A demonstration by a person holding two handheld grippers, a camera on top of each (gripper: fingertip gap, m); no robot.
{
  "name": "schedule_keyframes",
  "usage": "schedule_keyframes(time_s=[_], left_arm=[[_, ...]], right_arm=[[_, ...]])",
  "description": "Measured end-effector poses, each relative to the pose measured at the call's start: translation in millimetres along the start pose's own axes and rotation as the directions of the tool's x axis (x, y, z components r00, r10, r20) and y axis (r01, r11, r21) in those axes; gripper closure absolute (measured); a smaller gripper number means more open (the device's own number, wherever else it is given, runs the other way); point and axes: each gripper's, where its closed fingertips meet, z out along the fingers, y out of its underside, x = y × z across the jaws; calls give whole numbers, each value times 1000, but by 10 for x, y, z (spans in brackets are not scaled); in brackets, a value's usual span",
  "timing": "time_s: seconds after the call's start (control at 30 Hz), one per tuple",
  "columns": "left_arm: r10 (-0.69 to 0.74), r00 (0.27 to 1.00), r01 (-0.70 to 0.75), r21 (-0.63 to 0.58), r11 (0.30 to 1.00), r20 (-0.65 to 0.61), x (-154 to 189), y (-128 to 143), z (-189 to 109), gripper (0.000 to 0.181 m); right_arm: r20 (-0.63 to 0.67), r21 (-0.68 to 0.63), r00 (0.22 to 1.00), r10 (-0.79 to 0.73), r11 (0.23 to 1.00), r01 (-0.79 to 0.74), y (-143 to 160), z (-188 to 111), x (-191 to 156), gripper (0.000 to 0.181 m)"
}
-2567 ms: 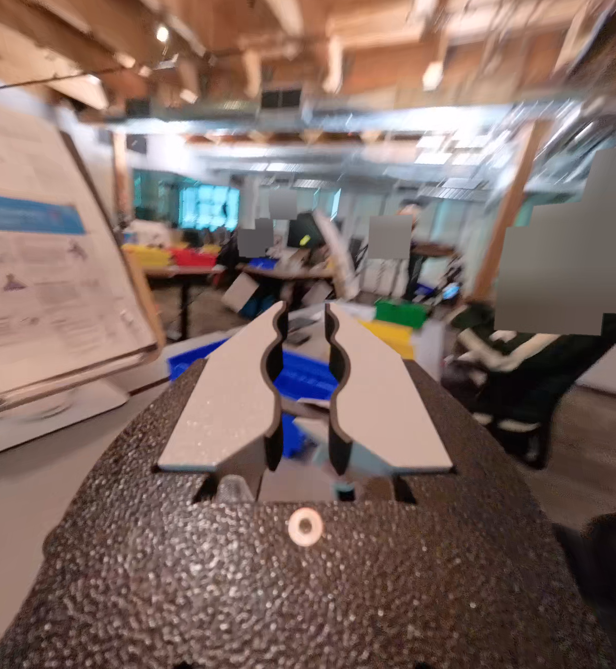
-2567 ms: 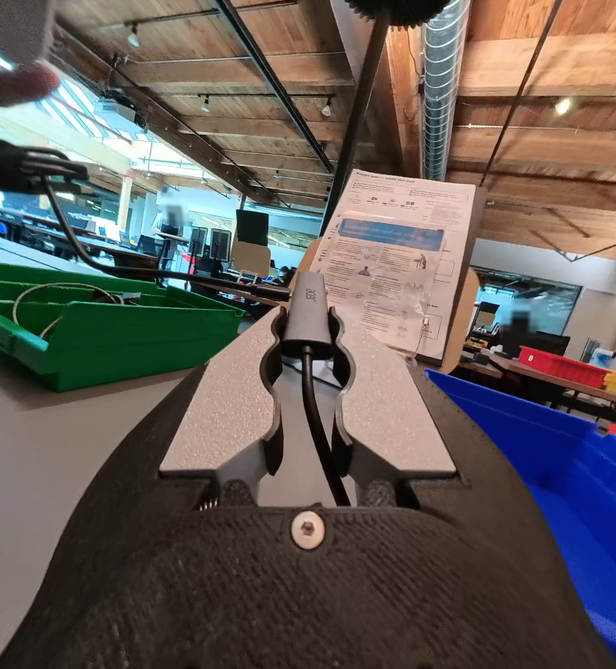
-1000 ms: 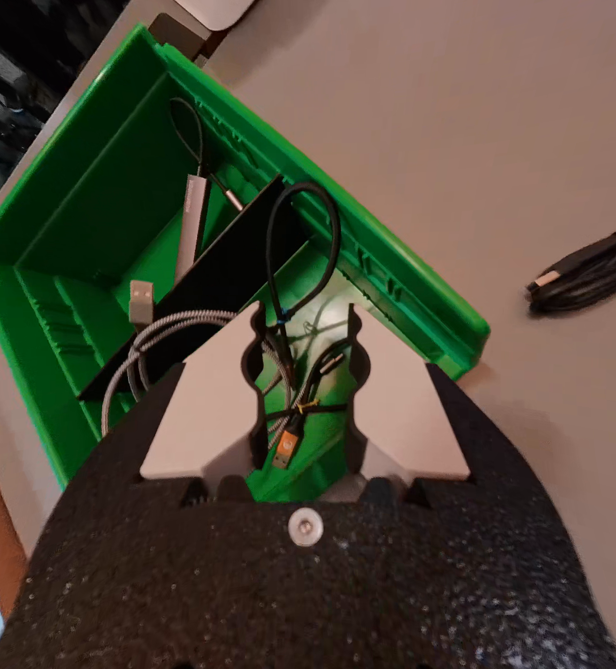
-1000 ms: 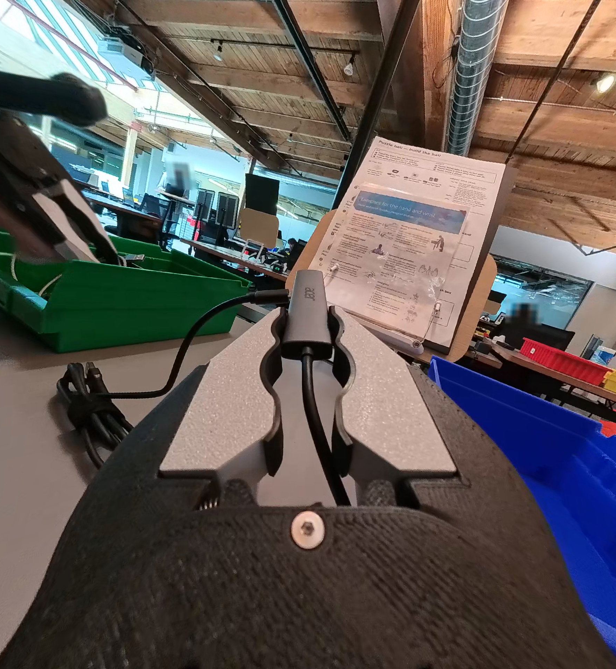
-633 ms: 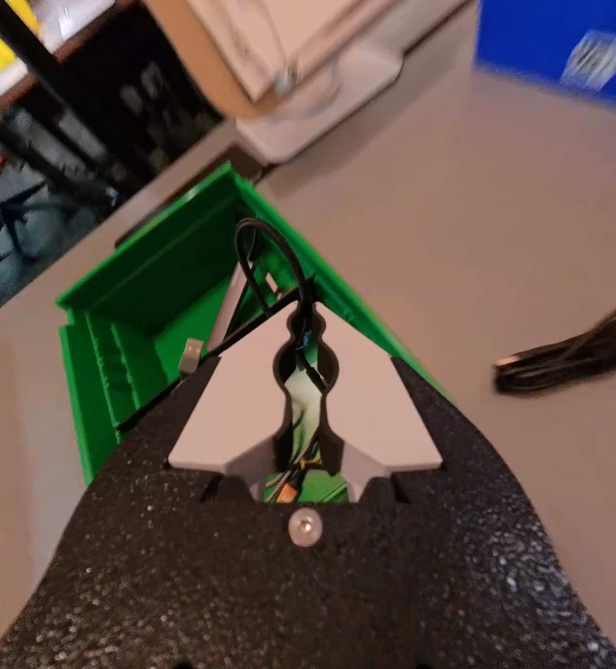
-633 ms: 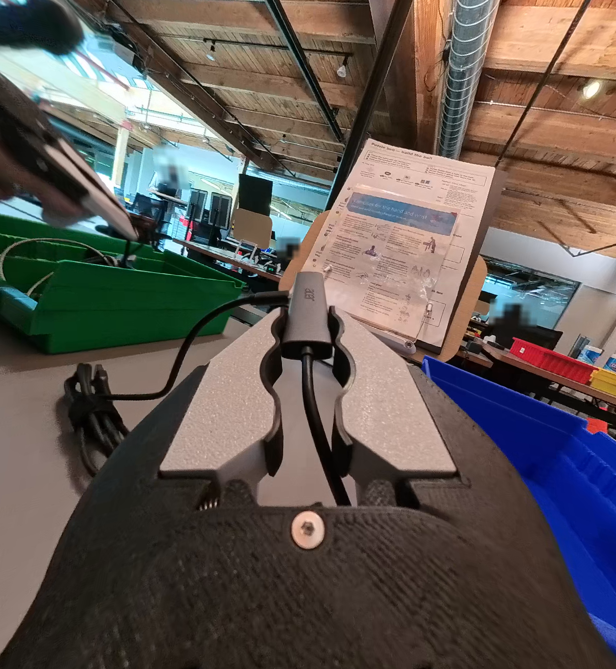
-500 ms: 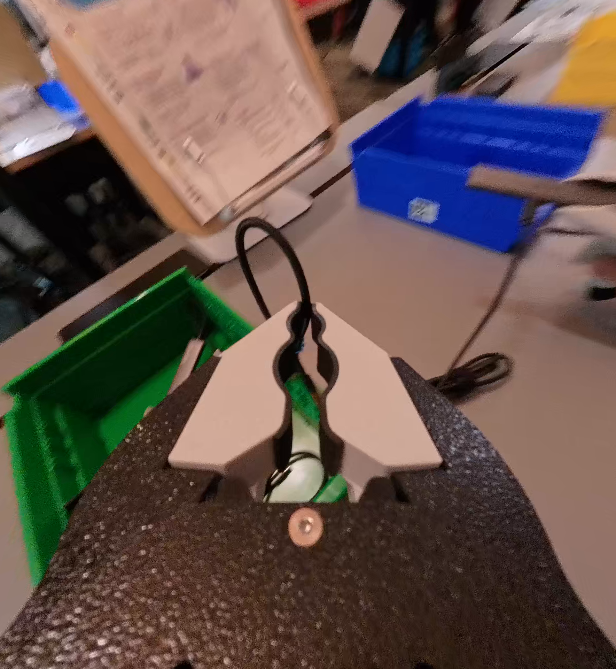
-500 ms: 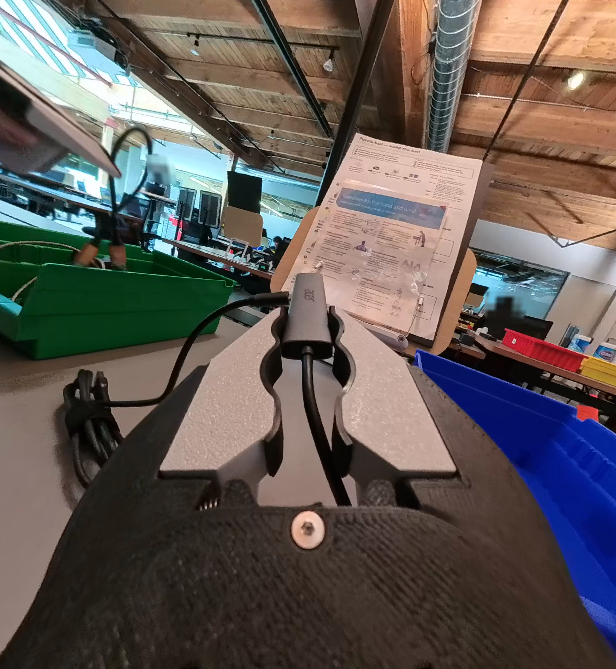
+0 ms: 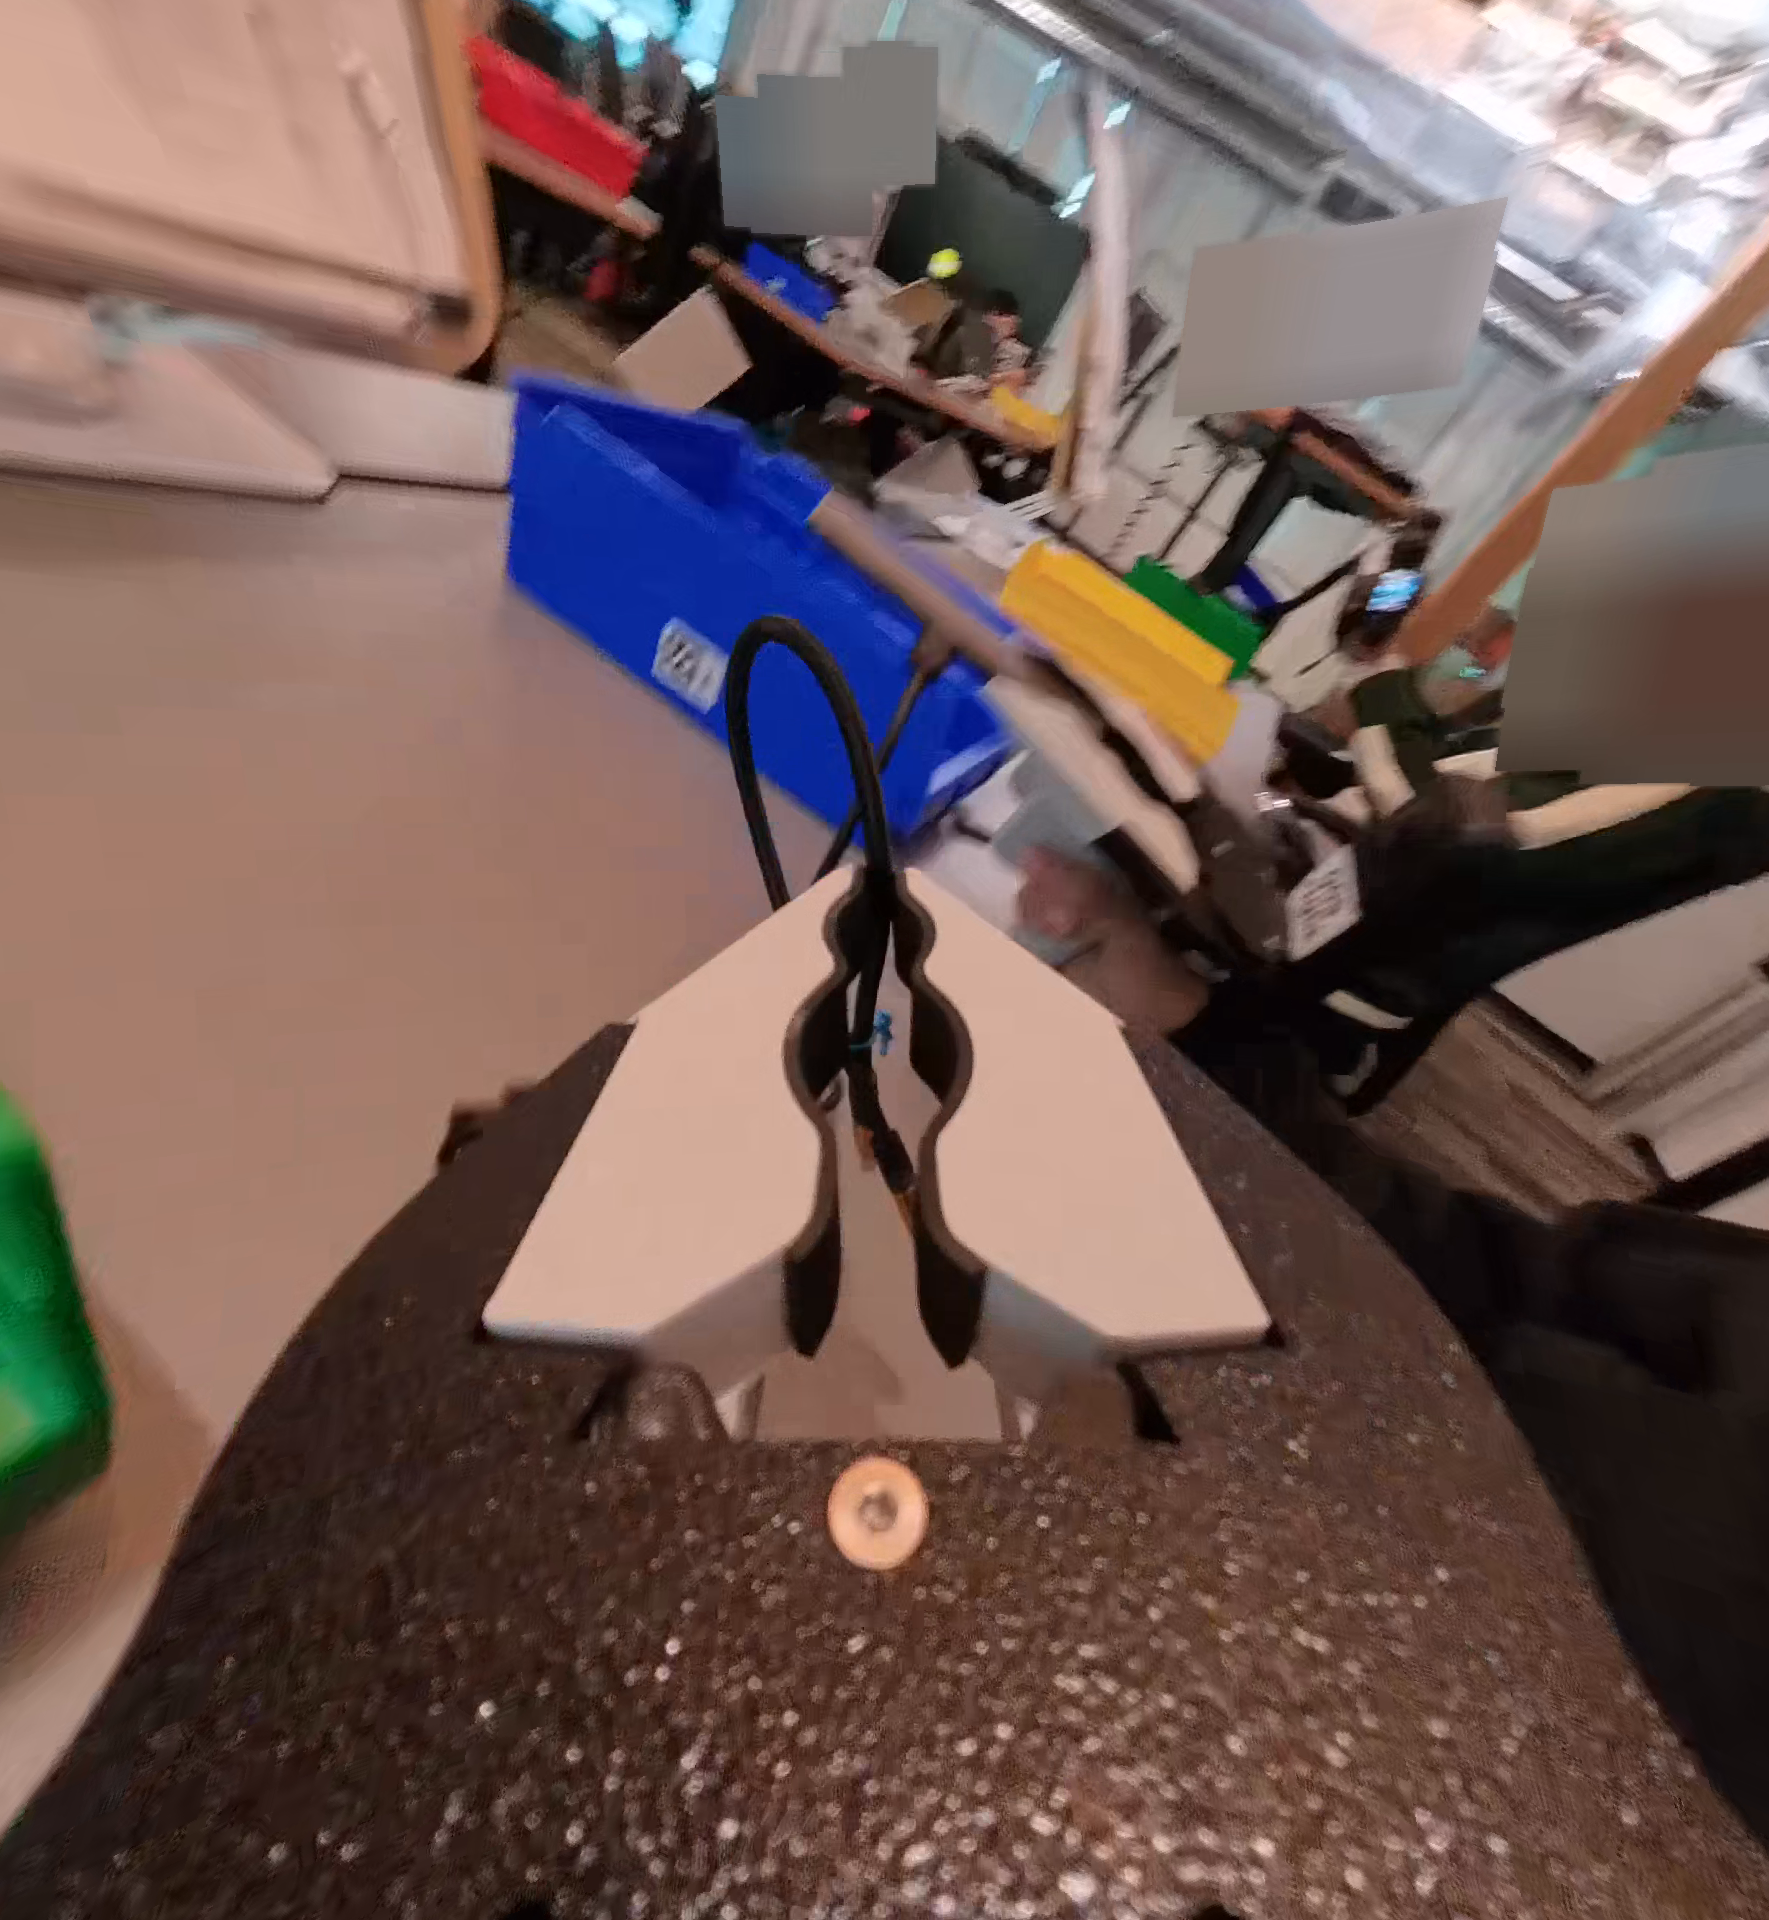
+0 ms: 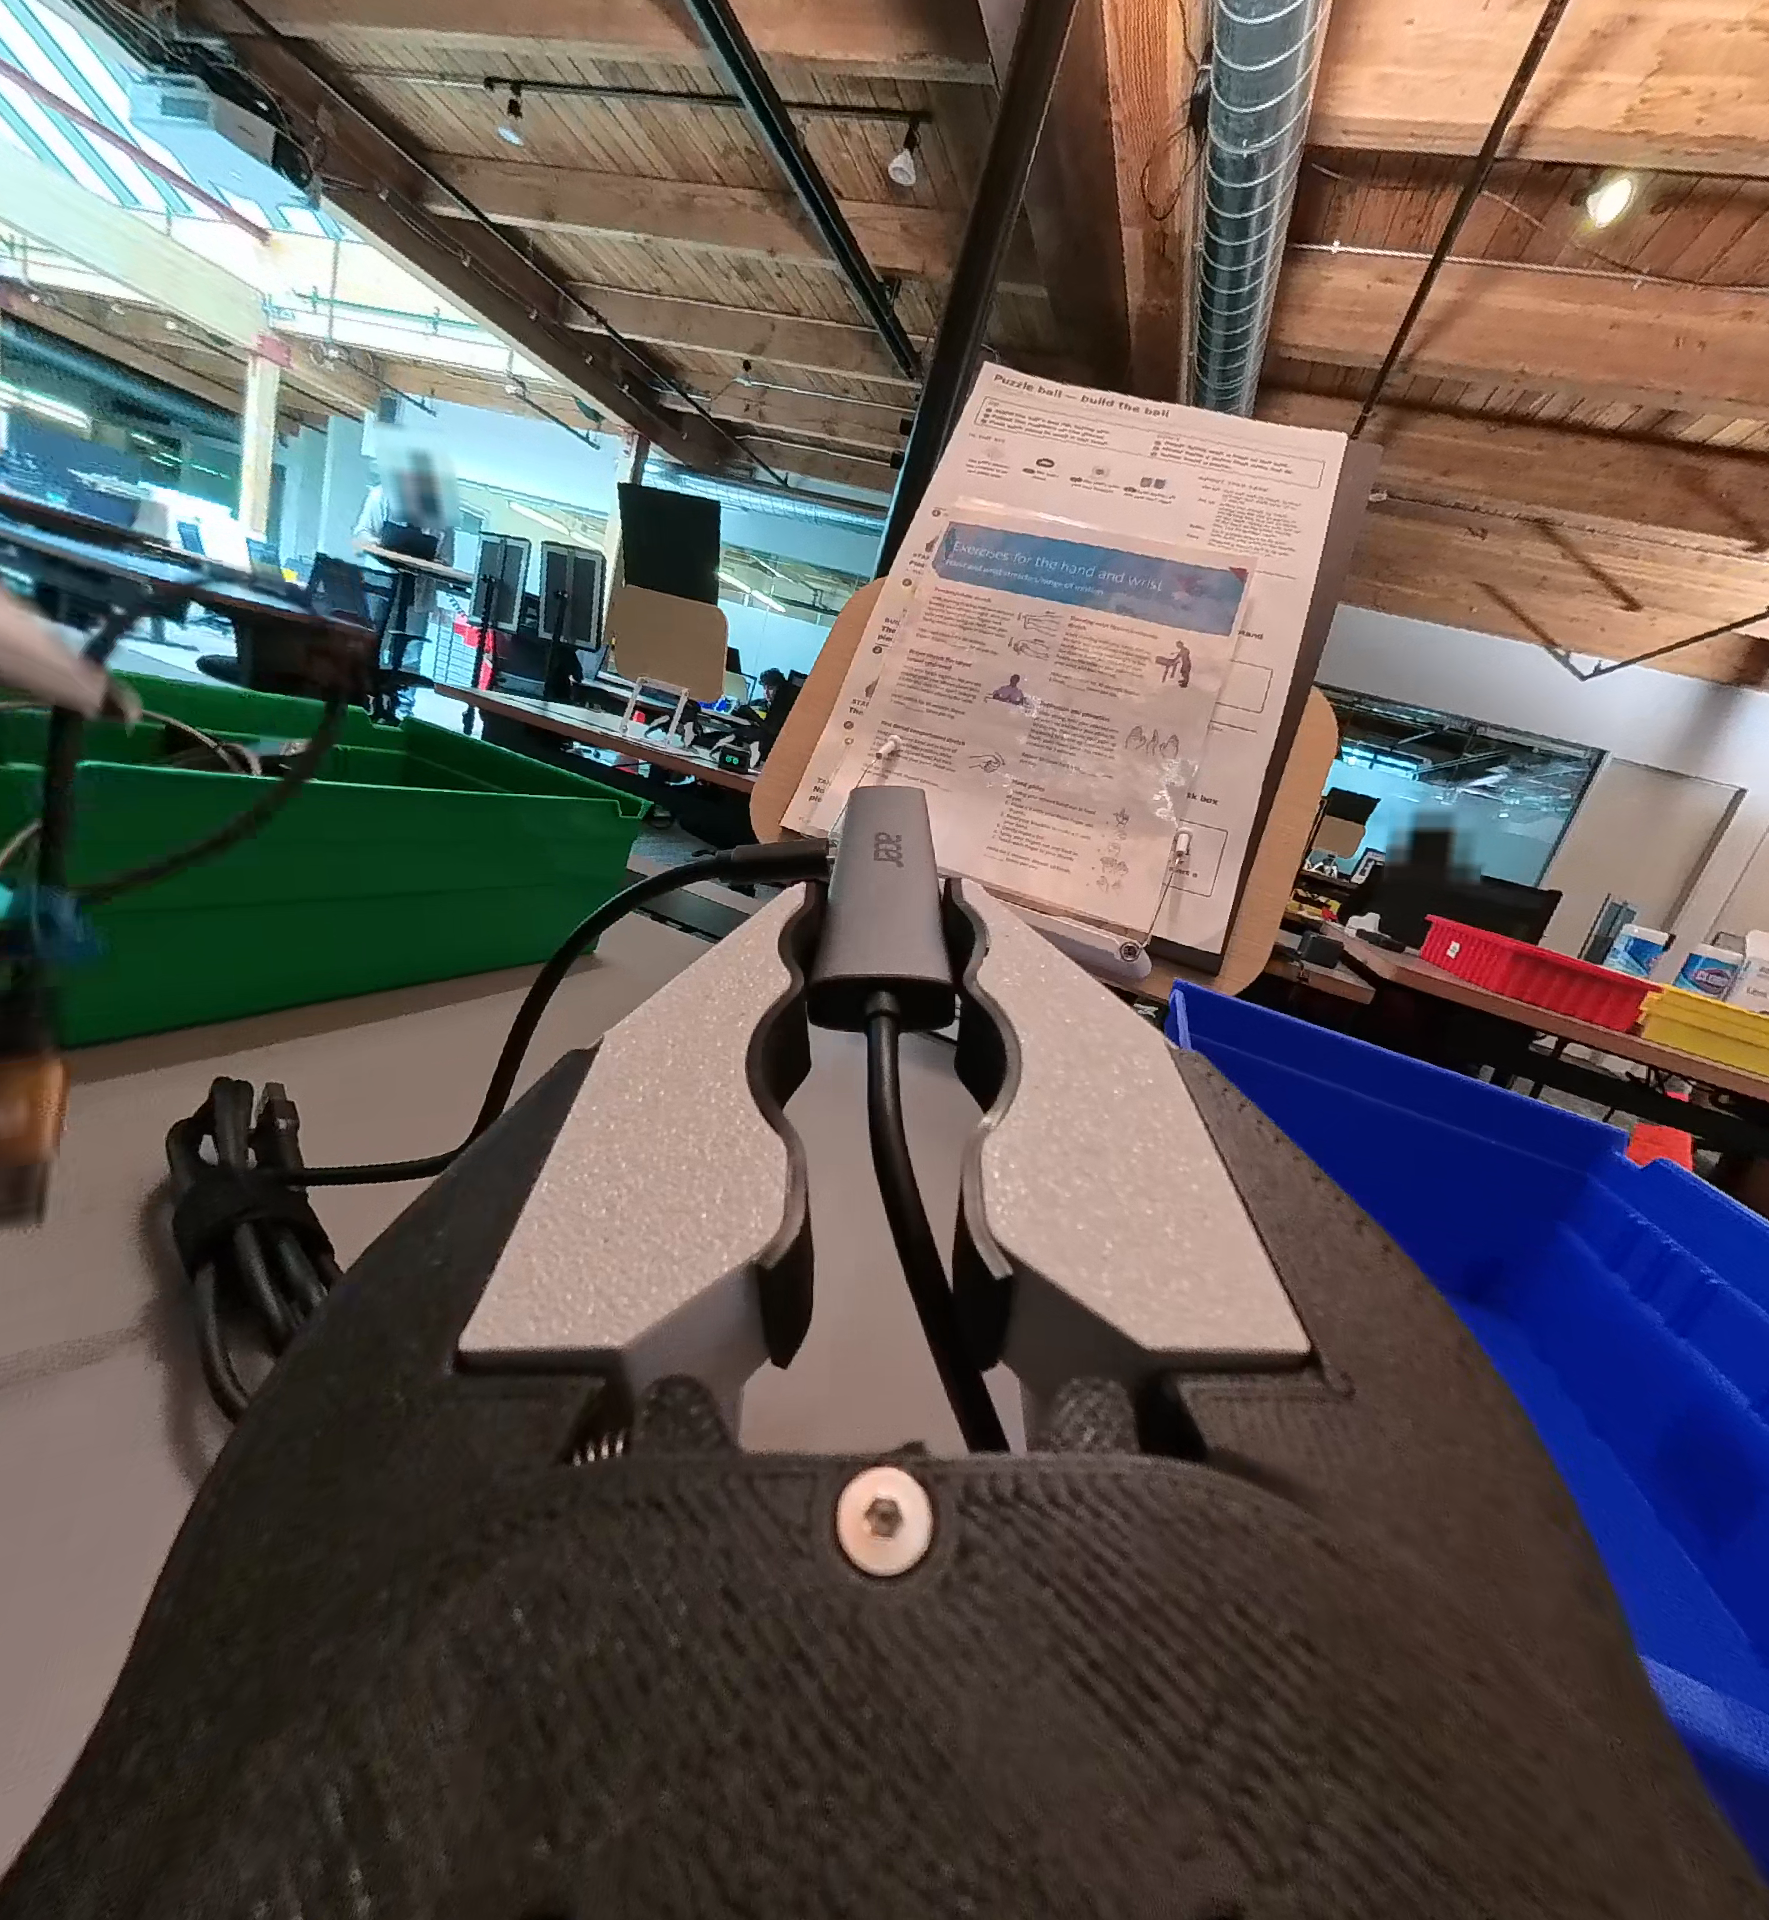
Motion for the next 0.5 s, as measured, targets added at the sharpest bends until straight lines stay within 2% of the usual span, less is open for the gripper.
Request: schedule_keyframes(time_s=[0.1,0.13,0.2,0.3,0.37,0.4,0.43,0.5], left_arm=[[39,986,-27,-75,997,160,-313,410,-98,180],[70,977,-53,-88,995,199,-374,472,-162,180],[122,957,-85,-150,985,263,-459,577,-308,167],[279,907,-153,-373,915,314,-545,787,-561,148],[469,829,-254,-543,801,304,-596,865,-754,135],[569,783,-323,-616,719,253,-582,887,-820,138],[661,727,-407,-660,631,184,-545,881,-844,139],[785,619,-590,-670,451,-17,-374,906,-774,144]], right_arm=[[3,1,1000,3,1000,-3,-1,0,-5,160],[4,1,1000,4,1000,-4,-1,1,-5,160],[6,2,1000,5,1000,-5,-4,1,-8,160],[8,4,1000,5,1000,-5,-5,1,-10,160],[9,4,1000,5,1000,-5,-6,2,-11,160],[10,4,1000,5,1000,-5,-5,2,-12,160],[9,4,1000,5,1000,-5,-4,3,-11,160],[11,3,1000,7,1000,-7,0,4,-12,160]])
